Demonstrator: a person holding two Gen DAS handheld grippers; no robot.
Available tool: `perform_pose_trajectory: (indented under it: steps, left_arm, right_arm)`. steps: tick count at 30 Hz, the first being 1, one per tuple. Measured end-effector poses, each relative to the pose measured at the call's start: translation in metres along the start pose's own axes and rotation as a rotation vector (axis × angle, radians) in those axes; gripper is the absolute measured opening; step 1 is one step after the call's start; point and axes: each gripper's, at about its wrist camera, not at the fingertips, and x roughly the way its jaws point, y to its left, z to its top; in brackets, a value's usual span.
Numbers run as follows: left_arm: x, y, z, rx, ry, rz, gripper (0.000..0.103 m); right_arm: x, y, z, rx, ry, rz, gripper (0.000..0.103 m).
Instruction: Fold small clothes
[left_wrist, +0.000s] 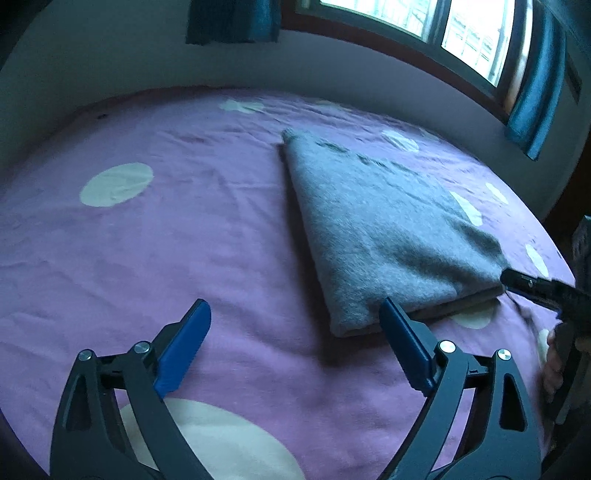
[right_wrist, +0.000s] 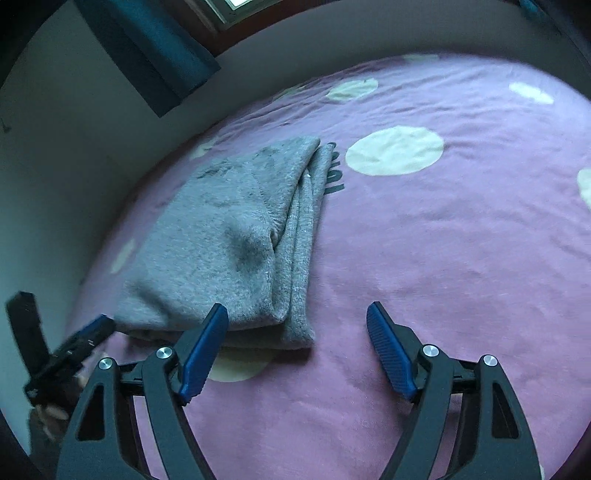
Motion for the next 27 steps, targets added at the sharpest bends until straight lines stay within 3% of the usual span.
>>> perform_pose_trajectory:
  steps: [9,27]
  left_arm:
    - [-0.015,-0.004,0.0,0.015,-0.07,0.119,0.099]
    - [-0.019,-0.012,0.001,0.011,-0.08,0.146,0.1]
  right_arm:
    - [-0.005,0.025,-0.004,-0.122,-0.037,-0.113,0.08]
    - [-0.007,0.033,-0.007,-0.152,-0.064,-0.157,0.081]
